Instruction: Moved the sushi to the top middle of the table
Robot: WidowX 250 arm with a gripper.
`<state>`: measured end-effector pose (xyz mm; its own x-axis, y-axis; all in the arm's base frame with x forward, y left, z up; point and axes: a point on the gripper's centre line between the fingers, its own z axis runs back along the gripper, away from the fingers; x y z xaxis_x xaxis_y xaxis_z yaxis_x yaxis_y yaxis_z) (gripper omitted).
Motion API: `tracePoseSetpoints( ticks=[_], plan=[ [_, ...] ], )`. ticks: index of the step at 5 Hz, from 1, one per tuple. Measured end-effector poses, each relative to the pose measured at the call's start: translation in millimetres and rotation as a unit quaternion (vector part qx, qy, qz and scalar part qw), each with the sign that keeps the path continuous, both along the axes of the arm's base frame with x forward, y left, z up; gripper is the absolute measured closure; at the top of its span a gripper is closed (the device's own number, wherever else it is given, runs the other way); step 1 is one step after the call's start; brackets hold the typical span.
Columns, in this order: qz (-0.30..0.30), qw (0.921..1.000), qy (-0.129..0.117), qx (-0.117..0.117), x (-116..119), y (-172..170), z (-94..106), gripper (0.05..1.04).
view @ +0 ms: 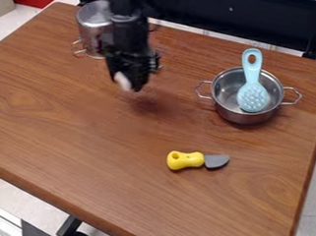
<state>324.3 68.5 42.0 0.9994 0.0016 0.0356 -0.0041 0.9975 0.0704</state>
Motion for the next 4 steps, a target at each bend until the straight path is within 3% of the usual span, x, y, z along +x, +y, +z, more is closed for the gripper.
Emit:
tracePoseSetpoints(
  ticks=[2, 4],
  plan=[
    [0.043, 0.9989, 0.013, -0.017, 32, -18, -3.3, 0.545],
    [0.08, 0.9967, 0.004, 0.002, 61, -12, -15.1, 0.545]
  ],
)
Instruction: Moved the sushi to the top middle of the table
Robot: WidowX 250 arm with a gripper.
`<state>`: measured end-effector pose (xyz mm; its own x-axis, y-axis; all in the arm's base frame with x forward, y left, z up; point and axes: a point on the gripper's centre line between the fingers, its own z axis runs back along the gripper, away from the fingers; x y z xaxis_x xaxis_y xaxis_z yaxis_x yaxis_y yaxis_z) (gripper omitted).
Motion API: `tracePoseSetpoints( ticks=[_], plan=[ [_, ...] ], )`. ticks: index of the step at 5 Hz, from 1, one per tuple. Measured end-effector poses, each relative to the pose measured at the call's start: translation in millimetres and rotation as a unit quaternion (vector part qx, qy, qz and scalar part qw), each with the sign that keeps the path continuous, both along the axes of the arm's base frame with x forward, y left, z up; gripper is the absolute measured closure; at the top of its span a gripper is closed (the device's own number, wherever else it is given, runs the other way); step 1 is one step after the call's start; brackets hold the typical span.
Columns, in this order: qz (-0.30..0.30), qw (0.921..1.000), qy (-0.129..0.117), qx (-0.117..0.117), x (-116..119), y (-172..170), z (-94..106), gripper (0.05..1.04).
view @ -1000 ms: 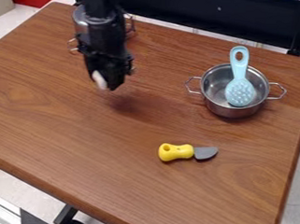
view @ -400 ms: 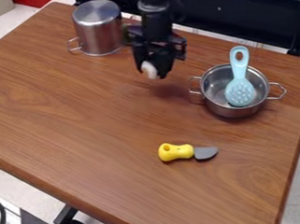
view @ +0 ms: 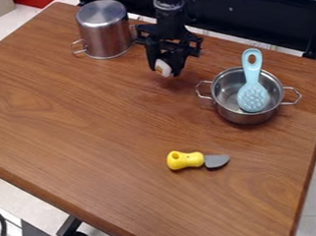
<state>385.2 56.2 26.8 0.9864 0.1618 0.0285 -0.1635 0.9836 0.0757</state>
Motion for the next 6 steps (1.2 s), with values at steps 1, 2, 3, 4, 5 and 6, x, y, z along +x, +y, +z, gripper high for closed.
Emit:
tracePoseSetpoints(
  ticks=[1, 2, 3, 4, 5, 6],
  plan=[
    [0.012, 0.9999, -0.003, 0.004, 6.1, 4.8, -1.4, 0.545],
    [0.011, 0.9999, 0.003, 0.009, 6.0, 6.7, -7.1, 0.463],
    [0.012, 0.9999, -0.005, 0.009, 8.6, 8.1, -7.7, 0.175],
    [0.012, 0.9998, -0.009, 0.011, 7.8, 9.1, -10.9, 0.079],
    [0.013, 0.9999, -0.001, 0.002, 4.8, 9.8, -11.2, 0.083],
    [0.017, 0.9998, 0.004, -0.005, 2.3, 11.7, -11.2, 0.083]
  ],
)
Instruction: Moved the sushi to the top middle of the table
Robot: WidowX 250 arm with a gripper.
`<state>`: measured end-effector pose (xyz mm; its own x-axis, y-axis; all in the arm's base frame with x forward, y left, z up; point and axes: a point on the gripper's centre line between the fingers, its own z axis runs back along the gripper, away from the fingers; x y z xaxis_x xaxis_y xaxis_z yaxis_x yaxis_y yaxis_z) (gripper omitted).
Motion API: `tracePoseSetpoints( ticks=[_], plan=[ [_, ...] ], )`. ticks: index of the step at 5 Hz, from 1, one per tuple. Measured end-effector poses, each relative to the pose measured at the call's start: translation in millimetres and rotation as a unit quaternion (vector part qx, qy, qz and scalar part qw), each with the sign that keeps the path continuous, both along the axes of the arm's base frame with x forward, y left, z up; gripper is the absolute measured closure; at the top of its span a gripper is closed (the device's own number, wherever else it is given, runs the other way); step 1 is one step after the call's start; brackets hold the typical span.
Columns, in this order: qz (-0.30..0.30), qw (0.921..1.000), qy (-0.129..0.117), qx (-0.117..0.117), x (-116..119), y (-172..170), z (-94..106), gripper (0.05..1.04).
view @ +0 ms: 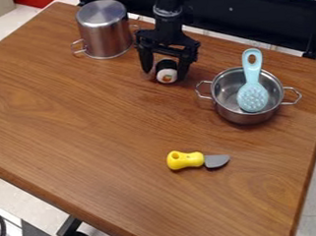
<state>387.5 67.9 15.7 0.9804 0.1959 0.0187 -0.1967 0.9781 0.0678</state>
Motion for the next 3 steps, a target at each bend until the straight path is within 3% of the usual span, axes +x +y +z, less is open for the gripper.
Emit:
tracePoseSetpoints(
  ticks=[3],
  plan=[
    [0.025, 0.9992, -0.003, -0.032, -4, -4, 23.0, 0.083]
  ],
)
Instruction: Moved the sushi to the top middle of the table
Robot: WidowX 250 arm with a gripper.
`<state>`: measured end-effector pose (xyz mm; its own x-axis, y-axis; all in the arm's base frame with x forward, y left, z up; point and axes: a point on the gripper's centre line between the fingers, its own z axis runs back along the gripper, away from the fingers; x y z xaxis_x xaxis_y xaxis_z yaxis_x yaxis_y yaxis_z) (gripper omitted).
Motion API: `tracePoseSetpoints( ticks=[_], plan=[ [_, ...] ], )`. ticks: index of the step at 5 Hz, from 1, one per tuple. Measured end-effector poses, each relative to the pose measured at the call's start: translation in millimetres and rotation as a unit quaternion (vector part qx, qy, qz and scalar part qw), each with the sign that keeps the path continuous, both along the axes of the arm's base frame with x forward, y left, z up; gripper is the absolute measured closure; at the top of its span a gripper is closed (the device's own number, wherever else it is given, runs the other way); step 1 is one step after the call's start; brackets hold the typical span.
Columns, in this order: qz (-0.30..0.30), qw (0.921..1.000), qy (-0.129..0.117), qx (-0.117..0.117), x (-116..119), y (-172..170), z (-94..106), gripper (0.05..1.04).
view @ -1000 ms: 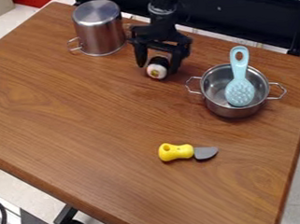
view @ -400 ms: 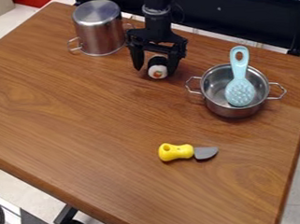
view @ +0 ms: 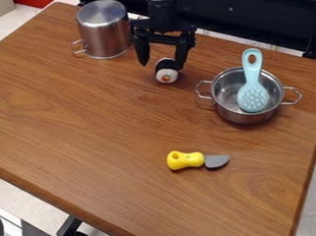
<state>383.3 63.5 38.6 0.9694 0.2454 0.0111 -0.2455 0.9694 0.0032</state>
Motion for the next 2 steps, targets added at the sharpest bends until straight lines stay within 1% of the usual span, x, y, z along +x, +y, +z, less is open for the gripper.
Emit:
tracePoseSetpoints(
  ticks=[1, 2],
  plan=[
    [-0.001, 0.9998, -0.018, -0.007, -1, -1, 18.6, 0.083],
    [-0.029, 0.9995, 0.002, -0.014, -19, -9, 21.3, 0.083]
  ],
)
